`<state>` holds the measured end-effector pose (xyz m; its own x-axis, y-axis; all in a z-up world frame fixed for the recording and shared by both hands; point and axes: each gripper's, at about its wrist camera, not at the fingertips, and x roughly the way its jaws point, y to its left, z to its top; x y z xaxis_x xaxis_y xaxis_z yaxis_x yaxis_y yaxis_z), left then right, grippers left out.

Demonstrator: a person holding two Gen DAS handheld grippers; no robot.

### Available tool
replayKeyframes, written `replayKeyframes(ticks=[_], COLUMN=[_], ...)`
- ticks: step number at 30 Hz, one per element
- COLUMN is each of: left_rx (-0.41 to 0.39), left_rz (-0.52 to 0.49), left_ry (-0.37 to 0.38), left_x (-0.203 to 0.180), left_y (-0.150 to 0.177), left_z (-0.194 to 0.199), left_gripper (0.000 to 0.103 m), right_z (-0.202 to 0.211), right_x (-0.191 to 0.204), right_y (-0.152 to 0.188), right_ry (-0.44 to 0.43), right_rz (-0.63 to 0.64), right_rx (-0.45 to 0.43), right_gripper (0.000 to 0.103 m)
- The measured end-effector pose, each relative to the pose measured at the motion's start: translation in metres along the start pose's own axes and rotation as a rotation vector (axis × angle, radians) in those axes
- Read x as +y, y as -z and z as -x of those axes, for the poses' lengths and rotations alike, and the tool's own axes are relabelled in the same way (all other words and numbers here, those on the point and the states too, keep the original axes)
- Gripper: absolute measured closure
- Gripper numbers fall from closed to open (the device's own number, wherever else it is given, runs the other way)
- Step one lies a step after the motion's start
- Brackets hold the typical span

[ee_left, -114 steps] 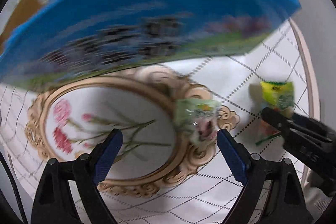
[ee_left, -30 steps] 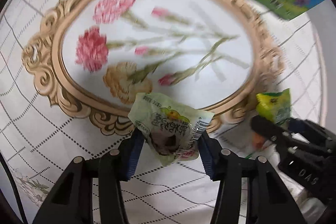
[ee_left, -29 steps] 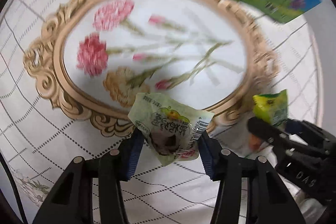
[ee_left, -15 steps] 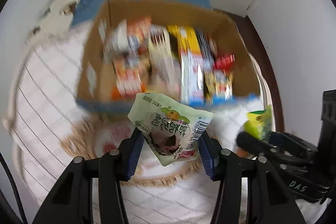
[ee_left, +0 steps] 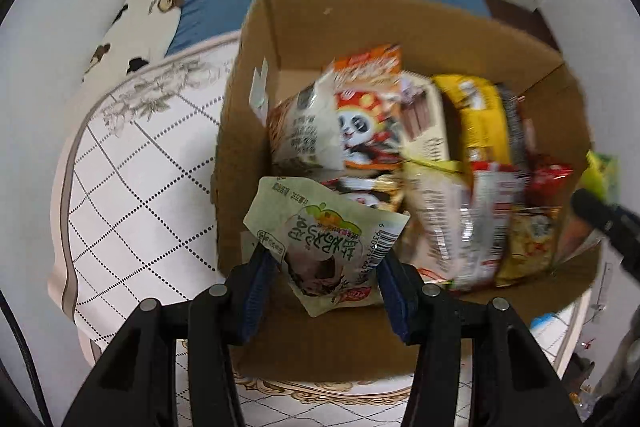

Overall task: Organize snacks
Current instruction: 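Carry both bags into the box and open both tools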

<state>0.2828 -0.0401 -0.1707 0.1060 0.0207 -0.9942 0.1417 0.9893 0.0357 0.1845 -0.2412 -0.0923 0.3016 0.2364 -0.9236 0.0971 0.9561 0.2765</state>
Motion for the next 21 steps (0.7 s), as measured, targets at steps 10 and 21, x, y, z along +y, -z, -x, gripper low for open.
replayKeyframes(ticks=[10, 21], left_rx=[0.041, -0.044], left_rz=[-0.014, 0.019], left_ry=[-0.019, 0.024], left_x=[-0.012, -0.026], left_y=[-0.014, -0.012], left_z=[-0.027, -0.001], left_gripper=[0.018, 0.007], right_z=[-0.04, -0.023], right_x=[-0.015, -0.011], right_y=[-0.035, -0.009], right_ry=[0.084, 0.153], right_rz=[-0.013, 0.03], right_rx=[0.052, 0.021], right_gripper=[0.007, 0.004])
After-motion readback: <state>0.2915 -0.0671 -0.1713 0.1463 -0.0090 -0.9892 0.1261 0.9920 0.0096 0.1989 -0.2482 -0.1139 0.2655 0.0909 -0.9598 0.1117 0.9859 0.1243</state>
